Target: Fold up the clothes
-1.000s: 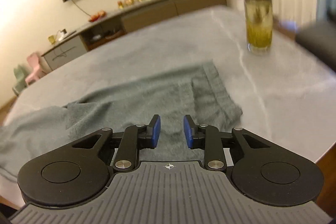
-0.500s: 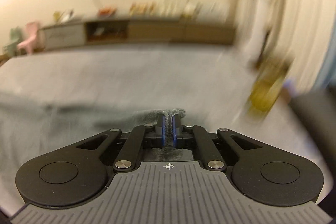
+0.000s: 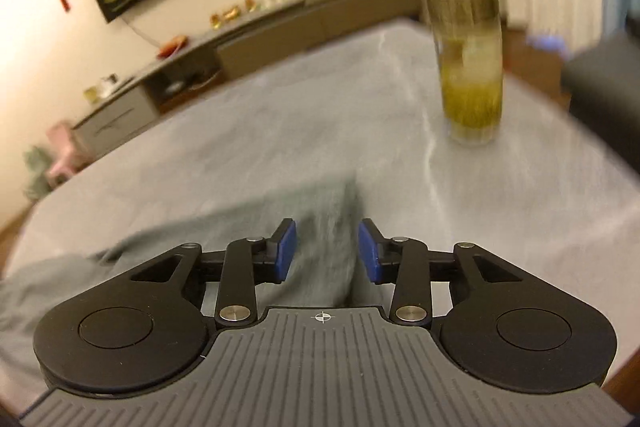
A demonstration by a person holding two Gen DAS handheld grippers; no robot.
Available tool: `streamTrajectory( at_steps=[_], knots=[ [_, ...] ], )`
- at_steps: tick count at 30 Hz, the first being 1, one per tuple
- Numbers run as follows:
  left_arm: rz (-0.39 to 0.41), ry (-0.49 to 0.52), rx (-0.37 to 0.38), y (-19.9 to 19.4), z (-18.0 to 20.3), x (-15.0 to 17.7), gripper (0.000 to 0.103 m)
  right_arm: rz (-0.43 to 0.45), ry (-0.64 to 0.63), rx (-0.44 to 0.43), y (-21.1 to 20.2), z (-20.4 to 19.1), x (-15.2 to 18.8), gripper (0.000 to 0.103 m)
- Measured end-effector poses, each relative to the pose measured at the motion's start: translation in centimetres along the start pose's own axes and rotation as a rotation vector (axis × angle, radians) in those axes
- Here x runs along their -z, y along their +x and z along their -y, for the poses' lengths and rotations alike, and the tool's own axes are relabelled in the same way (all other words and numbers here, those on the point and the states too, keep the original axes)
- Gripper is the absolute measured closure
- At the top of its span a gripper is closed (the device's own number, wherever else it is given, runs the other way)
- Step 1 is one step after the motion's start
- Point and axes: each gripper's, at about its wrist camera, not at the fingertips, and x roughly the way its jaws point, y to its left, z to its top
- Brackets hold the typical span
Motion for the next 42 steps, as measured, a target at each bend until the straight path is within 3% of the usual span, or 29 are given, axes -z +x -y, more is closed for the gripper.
streamTrajectory(
  at_steps=[4, 5, 7, 11, 16, 18, 21, 26, 27, 33, 35, 37, 39, 40, 42],
  knots=[
    [0.033, -0.052, -0.009, -1.0, 0.3, 0.1, 0.096, -0.147, -0.101, 0.000, 2.4, -1.4, 1.2, 0.070],
    [0.039, -0.094, 0.002, -1.5, 0.0, 0.2, 0.093, -0.160, -0.130, 0.001, 2.6, -2.2, 1.4, 0.080],
    [0.042, -0.208, 0.070, -2.7, -1.0, 0.7, 0.072, -0.163, -0.180, -0.010, 2.7, -3.0, 1.6, 0.087],
    [0.100, -0.371, 0.173, -6.2, -2.3, 1.5, 0.044, -0.082, -0.226, -0.025, 1.4, -4.0, -0.1, 0.091],
    [0.172, -0.399, 0.112, -12.2, -0.5, 4.0, 0.037, -0.054, -0.250, -0.071, -0.4, -5.6, -2.7, 0.091],
    [0.175, -0.349, 0.156, -13.9, 2.1, 5.1, 0.035, -0.081, -0.252, -0.084, 0.5, -5.9, -3.4, 0.091],
    [0.133, -0.264, 0.238, -13.9, 6.9, 6.3, 0.034, -0.078, -0.282, -0.094, 1.2, -7.3, -5.7, 0.091],
    [0.004, -0.120, 0.334, -11.0, 14.2, 9.5, 0.034, 0.249, -0.386, -0.290, -8.5, -9.2, -9.7, 0.091],
    [-0.039, -0.094, 0.352, -10.2, 15.1, 10.6, 0.034, 0.254, -0.413, -0.276, -9.4, -8.6, -9.3, 0.091],
    [-0.288, -0.007, 0.423, -5.3, 18.4, 17.5, 0.039, -0.159, -0.504, -0.152, -2.7, -1.0, -2.3, 0.086],
    [-0.340, 0.011, 0.428, -4.2, 19.1, 19.0, 0.039, -0.264, -0.509, -0.143, -0.8, 0.5, -0.1, 0.080],
    [-0.361, 0.032, 0.424, -3.7, 19.7, 19.7, 0.039, -0.274, -0.500, -0.180, -0.6, 1.0, 0.3, 0.079],
    [-0.374, 0.043, 0.428, -3.2, 20.3, 20.1, 0.039, -0.216, -0.446, -0.237, -1.2, 1.1, -1.1, 0.068],
    [-0.380, 0.048, 0.433, -3.1, 20.6, 20.4, 0.039, -0.186, -0.416, -0.257, -1.1, 1.0, -2.1, 0.057],
    [-0.401, 0.068, 0.444, -2.7, 21.4, 21.3, 0.038, -0.148, -0.362, -0.246, -0.1, 0.5, -3.9, 0.050]
  ],
)
